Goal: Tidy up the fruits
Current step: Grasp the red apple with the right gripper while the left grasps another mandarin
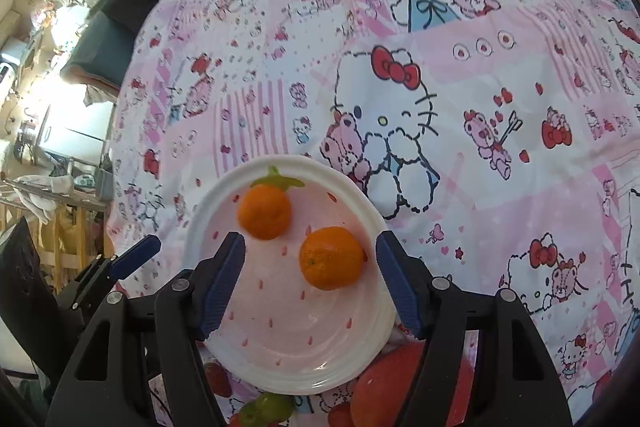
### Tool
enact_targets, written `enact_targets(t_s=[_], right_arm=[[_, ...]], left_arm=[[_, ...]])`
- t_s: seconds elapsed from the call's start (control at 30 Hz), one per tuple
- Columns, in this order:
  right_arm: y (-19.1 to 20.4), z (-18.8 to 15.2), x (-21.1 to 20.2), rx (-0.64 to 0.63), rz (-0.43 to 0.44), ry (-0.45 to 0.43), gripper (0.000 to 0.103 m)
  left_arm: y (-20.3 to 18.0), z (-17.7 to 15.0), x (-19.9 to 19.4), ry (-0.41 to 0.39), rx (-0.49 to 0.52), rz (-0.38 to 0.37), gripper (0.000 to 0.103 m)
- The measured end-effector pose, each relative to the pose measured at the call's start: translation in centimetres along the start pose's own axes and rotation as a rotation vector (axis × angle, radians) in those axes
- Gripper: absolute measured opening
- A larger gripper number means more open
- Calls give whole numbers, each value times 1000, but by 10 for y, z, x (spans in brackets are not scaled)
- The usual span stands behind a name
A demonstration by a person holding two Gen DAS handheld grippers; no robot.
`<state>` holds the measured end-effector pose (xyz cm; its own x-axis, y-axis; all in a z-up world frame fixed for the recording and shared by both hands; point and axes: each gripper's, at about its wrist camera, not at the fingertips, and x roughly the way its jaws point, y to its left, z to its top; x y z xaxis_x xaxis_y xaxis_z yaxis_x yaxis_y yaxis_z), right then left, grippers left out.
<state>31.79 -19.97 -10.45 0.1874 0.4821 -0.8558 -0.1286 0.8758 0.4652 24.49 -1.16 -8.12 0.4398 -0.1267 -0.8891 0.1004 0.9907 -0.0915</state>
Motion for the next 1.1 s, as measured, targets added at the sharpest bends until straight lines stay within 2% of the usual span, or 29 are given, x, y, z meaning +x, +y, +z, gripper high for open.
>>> enact_targets(t_s=[0.1,0.2,0.3,0.4,0.63,0.7,0.87,1.1], right_arm=[[1,-4,-13,-5,6,-35,74],[0,-9,-28,3,5,-75,88],[0,-16,-42,2,15,-108,88],[1,-22,-57,-10,21,-142,88],[-2,-37,-82,-12,29,-183,89],[-3,-43,-88,-7,34,-190,89],[-4,-63,-103,-9,42,-207,89],[-16,-95,-115,-8,27,-211,89]], left_arm=[[0,0,-13,-45,3,7,66],[0,-1,-31,-107,3,-5,72],[0,-3,-49,-162,-2,7,80],[3,-5,-65,-195,-15,13,81],[25,-20,-94,-213,-110,8,81],[30,-27,-102,-216,-132,29,81],[32,-45,-117,-224,-130,84,81],[33,-72,-137,-227,-139,76,81]])
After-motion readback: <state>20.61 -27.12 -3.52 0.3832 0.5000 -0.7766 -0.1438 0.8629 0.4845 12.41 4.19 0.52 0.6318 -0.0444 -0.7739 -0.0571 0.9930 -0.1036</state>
